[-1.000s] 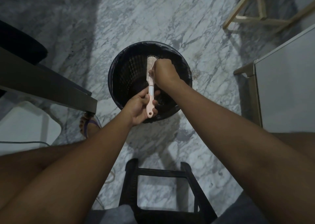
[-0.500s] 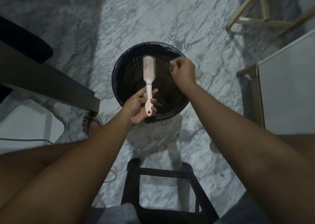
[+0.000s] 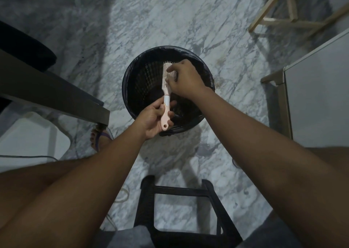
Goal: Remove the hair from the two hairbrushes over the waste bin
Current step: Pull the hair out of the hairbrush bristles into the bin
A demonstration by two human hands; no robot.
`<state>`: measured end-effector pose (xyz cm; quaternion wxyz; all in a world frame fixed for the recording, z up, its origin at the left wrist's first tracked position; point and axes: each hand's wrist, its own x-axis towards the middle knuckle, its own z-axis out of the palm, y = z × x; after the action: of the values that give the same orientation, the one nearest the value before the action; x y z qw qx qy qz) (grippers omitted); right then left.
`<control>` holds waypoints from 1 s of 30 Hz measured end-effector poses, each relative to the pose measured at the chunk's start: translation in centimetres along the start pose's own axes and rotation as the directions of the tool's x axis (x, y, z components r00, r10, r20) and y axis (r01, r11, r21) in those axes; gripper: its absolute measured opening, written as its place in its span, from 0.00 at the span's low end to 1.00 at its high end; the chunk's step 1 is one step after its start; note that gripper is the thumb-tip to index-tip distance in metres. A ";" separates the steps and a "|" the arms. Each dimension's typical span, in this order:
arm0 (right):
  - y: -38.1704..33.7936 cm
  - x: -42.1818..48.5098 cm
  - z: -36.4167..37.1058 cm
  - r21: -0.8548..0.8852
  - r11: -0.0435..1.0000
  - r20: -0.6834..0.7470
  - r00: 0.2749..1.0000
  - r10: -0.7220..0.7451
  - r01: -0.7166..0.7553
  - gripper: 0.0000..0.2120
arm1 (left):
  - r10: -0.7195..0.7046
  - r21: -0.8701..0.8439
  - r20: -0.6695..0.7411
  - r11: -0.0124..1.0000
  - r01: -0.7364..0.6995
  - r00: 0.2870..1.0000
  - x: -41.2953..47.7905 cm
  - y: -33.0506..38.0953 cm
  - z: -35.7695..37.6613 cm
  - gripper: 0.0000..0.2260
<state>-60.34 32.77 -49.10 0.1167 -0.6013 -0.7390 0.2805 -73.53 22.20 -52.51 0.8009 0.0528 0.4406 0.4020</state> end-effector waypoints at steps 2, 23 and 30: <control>-0.4 0.5 -0.2 -0.048 0.999 0.036 0.999 0.009 -0.007 0.17 | 0.003 0.033 -0.012 0.999 -0.002 1.000 0.1 0.0 0.1 0.21; -1.4 0.5 -0.1 -0.384 0.919 -0.033 0.994 -0.106 0.085 0.05 | -0.010 0.098 -0.026 0.995 0.012 1.000 0.2 -0.8 -0.1 0.22; 0.1 1.5 -0.2 0.247 0.961 -0.080 0.986 0.147 -0.124 0.11 | -0.006 -0.040 -0.001 0.999 0.006 1.000 -0.2 -0.5 0.1 0.20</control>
<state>-60.51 34.24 -49.24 0.2053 -0.6448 -0.6500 0.3458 -73.27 21.73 -52.54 0.8028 0.0351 0.4329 0.4084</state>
